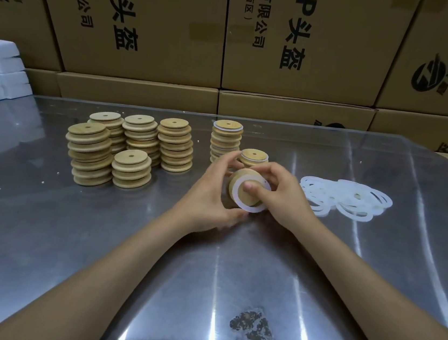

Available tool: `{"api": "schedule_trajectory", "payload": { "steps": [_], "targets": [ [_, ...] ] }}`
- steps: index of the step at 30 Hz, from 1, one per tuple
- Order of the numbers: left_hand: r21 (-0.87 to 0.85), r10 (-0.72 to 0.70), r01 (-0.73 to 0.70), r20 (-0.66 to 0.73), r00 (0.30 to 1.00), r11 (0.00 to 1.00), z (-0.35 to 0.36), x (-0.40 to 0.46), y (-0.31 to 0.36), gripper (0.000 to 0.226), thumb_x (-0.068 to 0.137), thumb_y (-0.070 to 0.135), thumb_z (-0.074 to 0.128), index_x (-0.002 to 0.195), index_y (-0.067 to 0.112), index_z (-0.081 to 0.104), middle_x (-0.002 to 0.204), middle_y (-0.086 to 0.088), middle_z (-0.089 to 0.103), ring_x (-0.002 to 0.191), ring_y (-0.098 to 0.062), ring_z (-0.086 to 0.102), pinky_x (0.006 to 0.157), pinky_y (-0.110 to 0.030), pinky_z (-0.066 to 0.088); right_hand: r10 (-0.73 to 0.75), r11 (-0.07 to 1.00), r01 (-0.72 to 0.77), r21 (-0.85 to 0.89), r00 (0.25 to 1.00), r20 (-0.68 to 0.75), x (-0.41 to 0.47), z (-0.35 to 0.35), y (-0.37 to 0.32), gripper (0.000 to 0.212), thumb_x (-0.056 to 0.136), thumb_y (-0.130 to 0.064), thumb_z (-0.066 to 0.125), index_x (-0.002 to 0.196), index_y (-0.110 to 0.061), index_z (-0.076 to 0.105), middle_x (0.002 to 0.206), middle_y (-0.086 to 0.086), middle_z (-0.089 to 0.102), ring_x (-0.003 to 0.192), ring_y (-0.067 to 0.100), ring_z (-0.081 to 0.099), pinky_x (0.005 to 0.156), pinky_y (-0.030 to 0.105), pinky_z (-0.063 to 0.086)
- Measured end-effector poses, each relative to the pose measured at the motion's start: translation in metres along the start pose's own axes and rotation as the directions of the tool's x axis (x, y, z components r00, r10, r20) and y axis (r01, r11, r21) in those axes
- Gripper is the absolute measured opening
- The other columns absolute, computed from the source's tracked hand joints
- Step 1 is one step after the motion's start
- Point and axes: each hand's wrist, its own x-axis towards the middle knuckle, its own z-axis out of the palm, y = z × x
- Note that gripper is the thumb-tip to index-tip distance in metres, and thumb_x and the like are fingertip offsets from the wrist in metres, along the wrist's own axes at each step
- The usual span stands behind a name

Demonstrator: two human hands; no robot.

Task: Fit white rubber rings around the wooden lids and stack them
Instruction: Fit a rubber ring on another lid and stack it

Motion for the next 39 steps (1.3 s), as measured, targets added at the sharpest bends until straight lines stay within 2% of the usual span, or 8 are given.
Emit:
{"api": "schedule_trajectory", "payload": {
  "steps": [5, 11, 16, 21, 26, 31, 35, 39],
  "targets": [
    [-0.183, -0.207, 0.205, 0.007, 0.978, 0.961, -0.001, -0.002, 0.006, 0.058, 0.061, 0.025, 0.065, 0.109, 0.019, 0.033, 0.127, -0.013, 0.044, 0.118, -0.024, 0.05, 0.098, -0.045, 0.046, -0.019, 0.995, 0.02, 0.095, 1.0, -0.011, -0.002, -0.001, -0.001, 0.028, 0.079, -0.015, 0.075, 0.09, -0.033, 0.057, 0.092, -0.004, 0.07, 0.084, 0.013, 0.065, 0.073, 0.03, 0.054],
    [-0.347, -0.273, 0.264, 0.024, 0.962, 0.9, -0.003, 0.0, 0.011, 0.053, 0.056, 0.049, 0.068, 0.094, 0.022, 0.044, 0.114, -0.015, 0.051, 0.098, -0.022, 0.052, 0.084, -0.036, 0.044, -0.023, 0.995, 0.026, 0.095, 0.999, -0.04, -0.002, 0.0, -0.001, 0.024, 0.081, -0.016, 0.072, 0.087, -0.034, 0.058, 0.083, -0.007, 0.069, 0.076, 0.015, 0.065, 0.067, 0.036, 0.055],
    [-0.08, -0.203, 0.194, -0.116, 0.972, 0.978, 0.001, 0.0, 0.005, 0.043, 0.072, 0.035, 0.08, 0.097, 0.02, 0.048, 0.11, -0.006, 0.058, 0.089, -0.013, 0.062, 0.075, -0.028, 0.051, -0.007, 0.994, 0.014, 0.111, 0.998, -0.063, -0.002, 0.003, -0.001, 0.021, 0.082, -0.016, 0.071, 0.085, -0.032, 0.059, 0.077, -0.009, 0.069, 0.066, 0.008, 0.063, 0.06, 0.028, 0.052],
    [-0.135, -0.192, 0.179, -0.096, 0.977, 0.975, -0.001, -0.002, 0.011, 0.058, 0.06, 0.064, 0.067, 0.1, 0.026, 0.053, 0.111, 0.0, 0.06, 0.099, -0.01, 0.06, 0.085, -0.03, 0.051, 0.017, 0.995, -0.007, 0.101, 0.995, -0.098, -0.001, 0.003, 0.0, 0.017, 0.082, -0.019, 0.072, 0.09, -0.026, 0.058, 0.083, -0.002, 0.07, 0.074, 0.017, 0.066, 0.072, 0.037, 0.054],
    [0.021, -0.121, 0.124, -0.118, 0.986, 0.992, 0.003, -0.003, 0.009, 0.054, 0.067, 0.049, 0.074, 0.108, 0.023, 0.052, 0.114, 0.005, 0.056, 0.101, -0.007, 0.059, 0.087, -0.039, 0.051, 0.049, 0.994, -0.036, 0.108, 0.992, -0.117, -0.002, 0.005, 0.0, 0.018, 0.082, -0.021, 0.073, 0.093, -0.019, 0.059, 0.08, -0.003, 0.069, 0.071, 0.013, 0.064, 0.069, 0.036, 0.054],
    [0.143, -0.103, 0.117, -0.101, 0.989, 0.983, 0.003, -0.005, 0.013, 0.069, 0.06, 0.07, 0.064, 0.113, 0.031, 0.046, 0.113, 0.015, 0.05, 0.105, -0.003, 0.053, 0.087, -0.033, 0.049, 0.037, 0.999, -0.035, 0.017, 0.987, -0.154, -0.002, 0.007, -0.001, 0.019, 0.082, -0.028, 0.072, 0.094, -0.024, 0.058, 0.085, -0.003, 0.069, 0.075, 0.012, 0.065, 0.063, 0.027, 0.05],
    [0.203, -0.07, 0.087, -0.093, 0.993, 0.975, 0.005, -0.003, 0.011, 0.06, 0.068, 0.047, 0.069, 0.118, 0.024, 0.047, 0.116, 0.009, 0.049, 0.104, -0.01, 0.054, 0.086, -0.04, 0.05, 0.038, 0.999, -0.033, 0.034, 0.987, -0.155, -0.003, 0.007, -0.002, 0.019, 0.081, -0.025, 0.072, 0.094, -0.022, 0.059, 0.083, -0.005, 0.068, 0.078, 0.012, 0.066, 0.067, 0.031, 0.053],
    [0.177, -0.058, 0.096, -0.213, 0.975, 0.979, 0.003, -0.001, 0.009, 0.028, 0.08, 0.022, 0.067, 0.107, 0.018, 0.057, 0.108, 0.004, 0.058, 0.097, -0.015, 0.059, 0.084, -0.043, 0.05, 0.005, 0.999, 0.0, 0.034, 0.991, -0.131, -0.005, 0.008, -0.005, 0.023, 0.075, -0.026, 0.077, 0.086, -0.031, 0.057, 0.087, -0.003, 0.07, 0.082, 0.013, 0.065, 0.071, 0.031, 0.052]
  ]
}}
